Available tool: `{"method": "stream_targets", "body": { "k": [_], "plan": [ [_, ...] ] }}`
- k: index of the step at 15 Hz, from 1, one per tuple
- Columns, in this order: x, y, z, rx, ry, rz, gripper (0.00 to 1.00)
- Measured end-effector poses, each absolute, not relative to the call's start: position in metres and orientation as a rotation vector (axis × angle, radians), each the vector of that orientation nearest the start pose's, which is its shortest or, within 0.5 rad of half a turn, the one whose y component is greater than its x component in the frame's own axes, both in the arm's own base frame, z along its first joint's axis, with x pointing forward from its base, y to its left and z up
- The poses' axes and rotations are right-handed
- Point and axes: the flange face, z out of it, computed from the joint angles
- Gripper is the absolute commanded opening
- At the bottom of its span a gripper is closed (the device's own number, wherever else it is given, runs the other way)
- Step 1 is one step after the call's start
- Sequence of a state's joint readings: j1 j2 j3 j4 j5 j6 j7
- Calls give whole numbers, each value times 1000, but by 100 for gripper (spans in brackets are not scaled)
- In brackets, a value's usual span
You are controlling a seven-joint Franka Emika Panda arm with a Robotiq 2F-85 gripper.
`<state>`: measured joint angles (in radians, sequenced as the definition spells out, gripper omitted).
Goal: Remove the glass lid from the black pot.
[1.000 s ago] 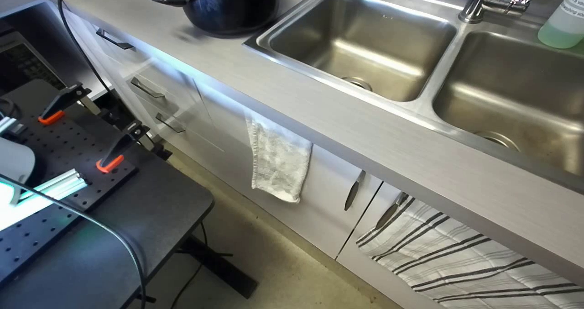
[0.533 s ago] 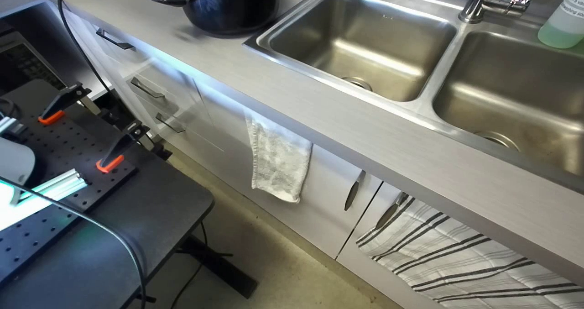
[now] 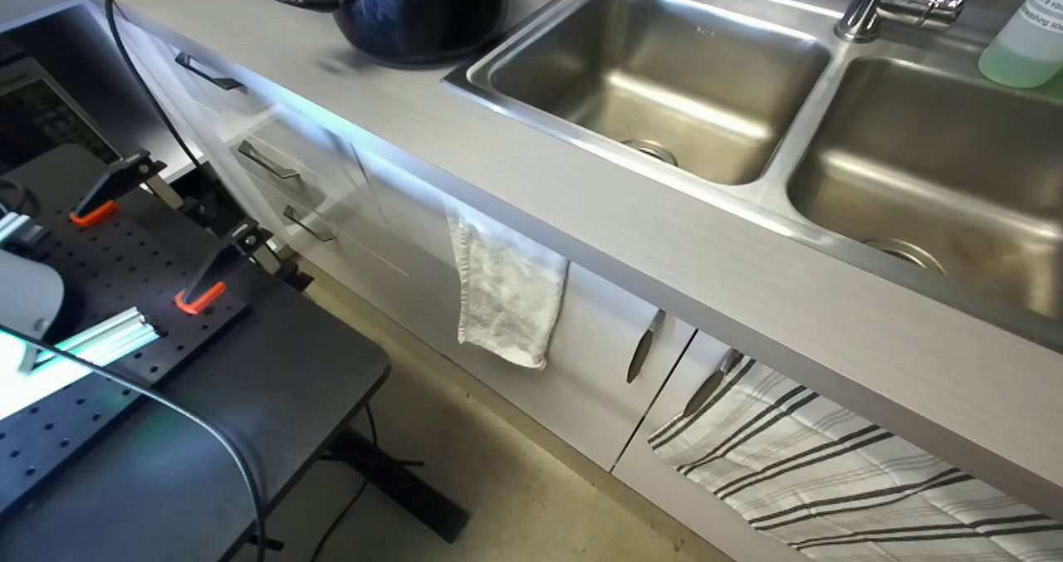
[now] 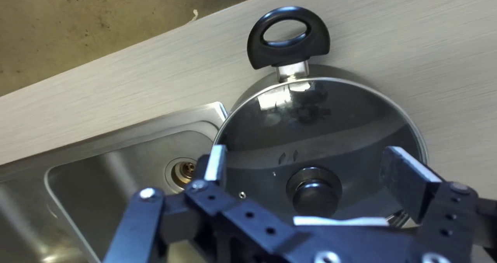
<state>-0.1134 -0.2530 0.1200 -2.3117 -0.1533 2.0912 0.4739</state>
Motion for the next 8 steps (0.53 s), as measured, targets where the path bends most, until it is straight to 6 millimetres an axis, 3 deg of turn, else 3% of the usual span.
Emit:
{"method": "stream_targets", "body": {
  "k": [8],
  "plan": [
    [530,-41,422,-3223,705,-17,100]
  ]
}}
